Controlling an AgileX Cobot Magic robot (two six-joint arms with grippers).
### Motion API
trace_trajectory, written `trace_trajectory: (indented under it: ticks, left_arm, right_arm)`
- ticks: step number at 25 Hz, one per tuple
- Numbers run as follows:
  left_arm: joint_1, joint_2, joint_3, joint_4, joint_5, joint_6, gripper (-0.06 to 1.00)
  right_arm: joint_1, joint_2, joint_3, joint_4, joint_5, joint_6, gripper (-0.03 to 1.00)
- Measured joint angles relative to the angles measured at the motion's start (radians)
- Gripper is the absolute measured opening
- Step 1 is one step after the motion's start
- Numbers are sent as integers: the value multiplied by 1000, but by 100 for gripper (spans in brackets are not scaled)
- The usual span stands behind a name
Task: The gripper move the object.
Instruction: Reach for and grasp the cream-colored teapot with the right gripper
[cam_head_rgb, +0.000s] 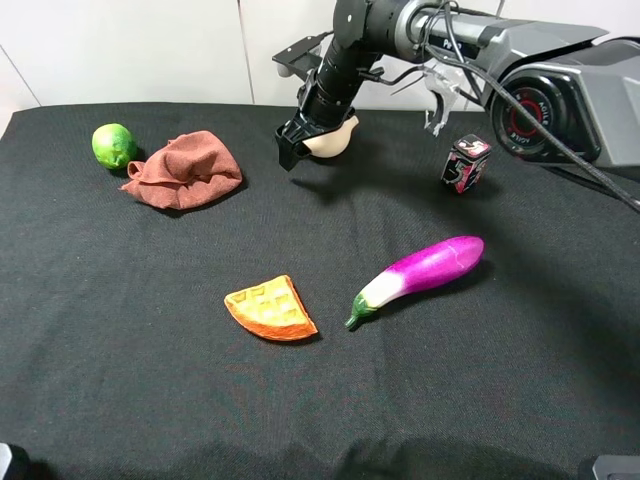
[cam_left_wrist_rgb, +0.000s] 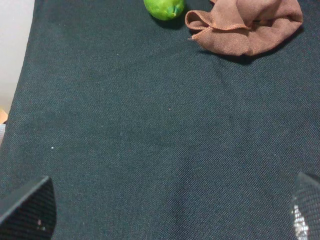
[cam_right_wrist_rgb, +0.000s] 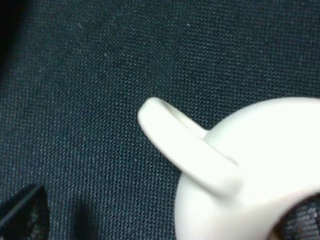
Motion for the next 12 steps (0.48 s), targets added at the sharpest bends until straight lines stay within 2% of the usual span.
trace_trajectory:
  ticks: [12]
  left_arm:
    - [0,0,0,0,0,0,99]
  right_arm:
    - [0,0,0,2,7,0,69]
